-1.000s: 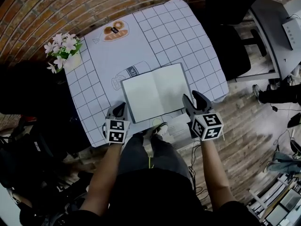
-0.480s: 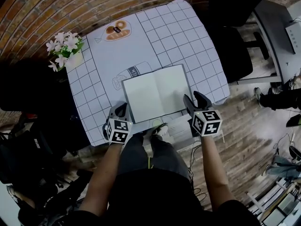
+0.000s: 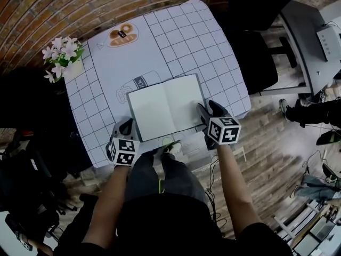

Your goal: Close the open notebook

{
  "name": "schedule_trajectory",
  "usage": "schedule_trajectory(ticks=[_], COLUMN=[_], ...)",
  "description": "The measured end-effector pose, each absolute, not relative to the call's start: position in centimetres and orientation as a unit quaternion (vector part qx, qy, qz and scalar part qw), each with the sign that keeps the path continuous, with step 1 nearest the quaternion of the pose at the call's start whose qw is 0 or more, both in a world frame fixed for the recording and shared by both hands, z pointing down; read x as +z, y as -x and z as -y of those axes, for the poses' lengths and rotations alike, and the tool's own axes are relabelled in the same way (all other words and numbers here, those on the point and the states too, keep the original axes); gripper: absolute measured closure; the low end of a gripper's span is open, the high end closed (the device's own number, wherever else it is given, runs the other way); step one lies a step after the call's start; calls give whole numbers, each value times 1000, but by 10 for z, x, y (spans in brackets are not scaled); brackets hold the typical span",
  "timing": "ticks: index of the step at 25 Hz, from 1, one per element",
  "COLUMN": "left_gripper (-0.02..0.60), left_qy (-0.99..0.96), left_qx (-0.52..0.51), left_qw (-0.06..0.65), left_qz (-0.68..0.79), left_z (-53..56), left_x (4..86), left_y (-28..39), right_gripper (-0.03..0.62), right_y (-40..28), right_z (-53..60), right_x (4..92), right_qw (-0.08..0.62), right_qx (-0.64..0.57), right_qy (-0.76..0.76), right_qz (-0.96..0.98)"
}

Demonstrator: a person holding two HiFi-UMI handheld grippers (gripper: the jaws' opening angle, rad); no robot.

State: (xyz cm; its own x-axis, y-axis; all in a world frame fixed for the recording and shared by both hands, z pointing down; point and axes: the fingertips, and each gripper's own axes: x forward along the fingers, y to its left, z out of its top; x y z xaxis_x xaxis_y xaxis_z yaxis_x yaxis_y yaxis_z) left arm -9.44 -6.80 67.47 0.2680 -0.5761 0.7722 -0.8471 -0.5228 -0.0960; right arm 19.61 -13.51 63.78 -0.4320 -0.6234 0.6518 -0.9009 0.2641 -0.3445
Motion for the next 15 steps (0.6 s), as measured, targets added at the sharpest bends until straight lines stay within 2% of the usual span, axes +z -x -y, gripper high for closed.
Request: schedule_trajectory(ticks=[10, 15], left_gripper=[557, 557], left_qy=[-777, -776], left_qx=[388, 383], left_qw=[177, 179], left_qz=[464, 467], left_z=[68, 69], left_x=[674, 674], left_y=[94, 95], right_gripper=[378, 393], right_y=[-193, -191], right_z=[142, 142], right_x=[655, 655], right_qw=[235, 227], right_qx=[332, 347], right_qy=[-499, -499], right_qz=[766, 761])
